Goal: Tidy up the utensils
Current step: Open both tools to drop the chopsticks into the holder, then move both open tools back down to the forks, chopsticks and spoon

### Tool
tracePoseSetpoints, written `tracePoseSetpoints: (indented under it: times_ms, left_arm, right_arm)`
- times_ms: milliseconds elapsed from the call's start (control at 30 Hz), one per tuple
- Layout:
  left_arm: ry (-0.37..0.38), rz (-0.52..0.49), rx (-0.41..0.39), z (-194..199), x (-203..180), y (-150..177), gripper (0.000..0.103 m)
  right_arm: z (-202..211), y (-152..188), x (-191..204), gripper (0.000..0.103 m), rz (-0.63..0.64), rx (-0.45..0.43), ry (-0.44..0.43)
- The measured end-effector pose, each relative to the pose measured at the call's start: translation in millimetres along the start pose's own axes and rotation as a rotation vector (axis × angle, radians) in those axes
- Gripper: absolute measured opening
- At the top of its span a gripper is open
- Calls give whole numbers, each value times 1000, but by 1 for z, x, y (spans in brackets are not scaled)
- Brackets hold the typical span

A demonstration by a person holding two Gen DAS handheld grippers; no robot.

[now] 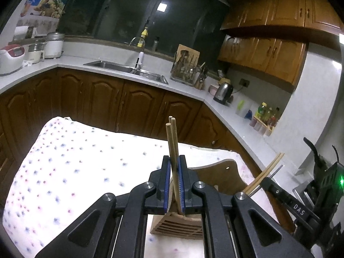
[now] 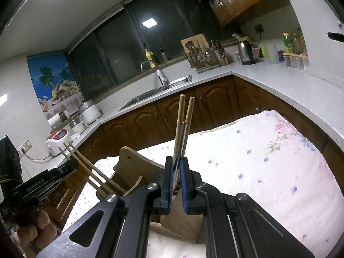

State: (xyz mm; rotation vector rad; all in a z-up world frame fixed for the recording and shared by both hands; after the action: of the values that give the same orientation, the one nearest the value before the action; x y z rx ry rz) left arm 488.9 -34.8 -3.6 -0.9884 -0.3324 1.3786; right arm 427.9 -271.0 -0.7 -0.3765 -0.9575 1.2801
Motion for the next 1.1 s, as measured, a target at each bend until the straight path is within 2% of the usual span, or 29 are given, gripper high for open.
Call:
tracePoseSetpoints:
  times_ms: [33, 100, 133, 200, 267, 333, 400, 433, 467, 533, 600, 1100]
  left_arm:
    - [-1, -2, 8, 0, 0, 0, 5]
    - [-7, -1, 16, 1, 0, 0, 9]
    - [-5, 1, 19, 1, 0, 1, 15]
    - [-10, 18, 13, 7, 2, 3, 28]
    - [-4, 31, 2, 16, 3, 4, 35]
    - [-6, 47, -4, 26, 6, 8, 52]
    - [-18, 57, -22, 39, 11, 12, 63]
    - [-23, 60, -26, 45, 12, 15, 75]
    - [-37, 67, -31, 52, 15, 19, 82]
    - [-57, 75, -47, 66, 20, 27, 88]
    - [-76, 84, -44, 80, 23, 38, 94]
    - [-67, 131, -26, 177, 31, 109, 97]
  right_arm:
    - [0, 0, 1, 11, 2, 4, -8]
    - [2, 0, 0, 12, -6, 2, -12]
    - [3, 0, -1, 13, -11, 2, -15]
    - [6, -1, -3, 22, -23, -5, -20]
    - [12, 0, -5, 49, -34, -19, -27]
    - [18, 1, -8, 64, -48, -32, -30]
    - [24, 2, -10, 71, -64, -39, -45]
    - [30, 4, -11, 78, -71, -41, -55]
    - [34, 5, -11, 89, -74, -45, -56]
    - [45, 10, -10, 99, -78, -60, -66]
    - [57, 15, -8, 100, -70, -69, -75]
    - [139, 71, 0, 100, -38, -61, -57]
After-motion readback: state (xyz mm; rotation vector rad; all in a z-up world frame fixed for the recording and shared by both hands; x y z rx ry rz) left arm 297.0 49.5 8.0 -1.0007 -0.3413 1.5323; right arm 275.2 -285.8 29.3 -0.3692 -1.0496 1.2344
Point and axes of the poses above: each gripper's, at about its wrist camera, not at the fingertips, and z roughly against the way its jaws point, x to its left, y to its underside, the point moved 7 cm from there along -z, roughly the way its jaws point, and after that the axes turned 10 degrees about x, right-handed, at the moved point
